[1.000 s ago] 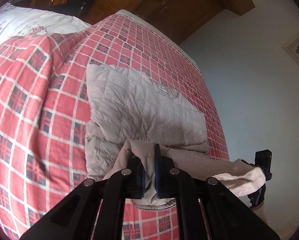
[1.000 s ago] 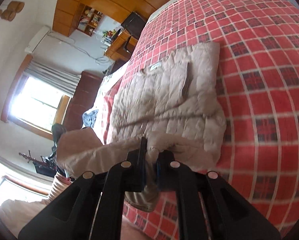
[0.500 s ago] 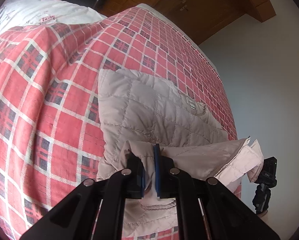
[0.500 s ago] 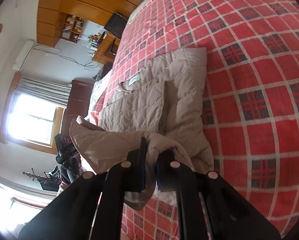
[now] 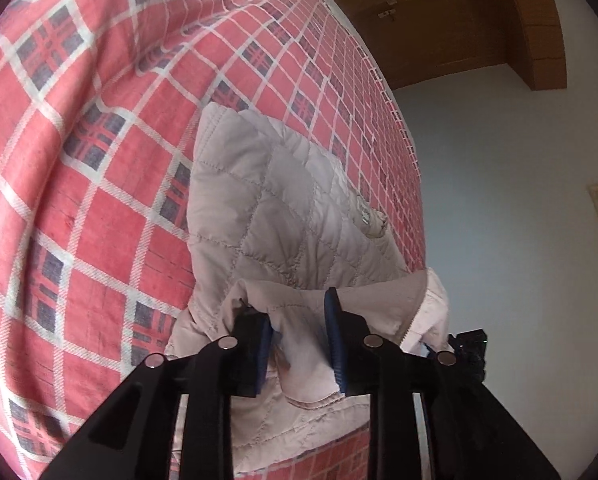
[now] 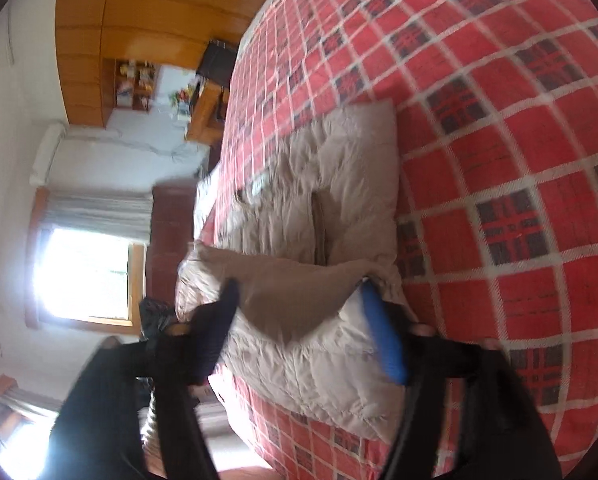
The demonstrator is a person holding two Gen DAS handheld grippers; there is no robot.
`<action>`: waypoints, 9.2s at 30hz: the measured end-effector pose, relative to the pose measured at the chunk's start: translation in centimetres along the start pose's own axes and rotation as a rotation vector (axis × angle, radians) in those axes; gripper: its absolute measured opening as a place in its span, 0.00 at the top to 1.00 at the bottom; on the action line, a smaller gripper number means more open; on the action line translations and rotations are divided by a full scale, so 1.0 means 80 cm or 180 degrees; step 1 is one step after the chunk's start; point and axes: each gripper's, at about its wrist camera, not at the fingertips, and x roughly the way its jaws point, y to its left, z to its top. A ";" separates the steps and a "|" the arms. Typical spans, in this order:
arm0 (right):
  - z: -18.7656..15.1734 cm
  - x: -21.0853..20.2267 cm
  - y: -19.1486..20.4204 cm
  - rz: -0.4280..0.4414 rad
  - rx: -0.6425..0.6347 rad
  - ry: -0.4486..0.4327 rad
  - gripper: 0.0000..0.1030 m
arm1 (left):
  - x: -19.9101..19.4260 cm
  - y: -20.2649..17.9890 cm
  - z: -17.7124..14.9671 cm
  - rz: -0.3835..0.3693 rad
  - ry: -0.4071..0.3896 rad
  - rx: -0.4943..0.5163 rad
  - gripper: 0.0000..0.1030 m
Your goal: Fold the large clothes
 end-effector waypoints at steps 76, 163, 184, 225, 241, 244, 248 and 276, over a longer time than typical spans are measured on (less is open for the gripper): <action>0.163 0.121 0.061 -0.1379 -0.0779 -0.0484 0.91 | 0.129 -0.116 0.141 0.1800 -0.0632 0.1590 0.94; -0.022 0.110 0.010 -0.1033 -0.0586 0.0170 0.30 | 0.039 0.026 0.018 0.0942 -0.0254 0.0204 0.31; -0.008 0.143 0.000 -0.0604 -0.0454 0.0293 0.60 | 0.092 -0.017 0.005 0.0724 -0.0075 0.0555 0.67; -0.194 0.068 0.003 -0.0491 -0.0148 0.0366 0.77 | -0.016 0.012 -0.190 0.0785 0.0048 0.0784 0.66; -0.201 0.007 0.050 -0.1460 -0.0692 -0.0079 0.54 | -0.092 -0.036 -0.162 0.1351 -0.0298 0.0771 0.52; -0.204 -0.008 0.089 -0.1534 -0.0982 -0.0227 0.54 | -0.106 -0.078 -0.166 0.1413 -0.0475 0.1004 0.52; -0.207 0.003 0.126 -0.1526 -0.1333 -0.0189 0.54 | -0.075 -0.134 -0.185 0.1336 -0.0402 0.1355 0.50; -0.193 0.035 0.093 -0.1501 -0.1065 -0.0092 0.35 | 0.073 -0.131 -0.234 0.1697 -0.0063 0.1495 0.41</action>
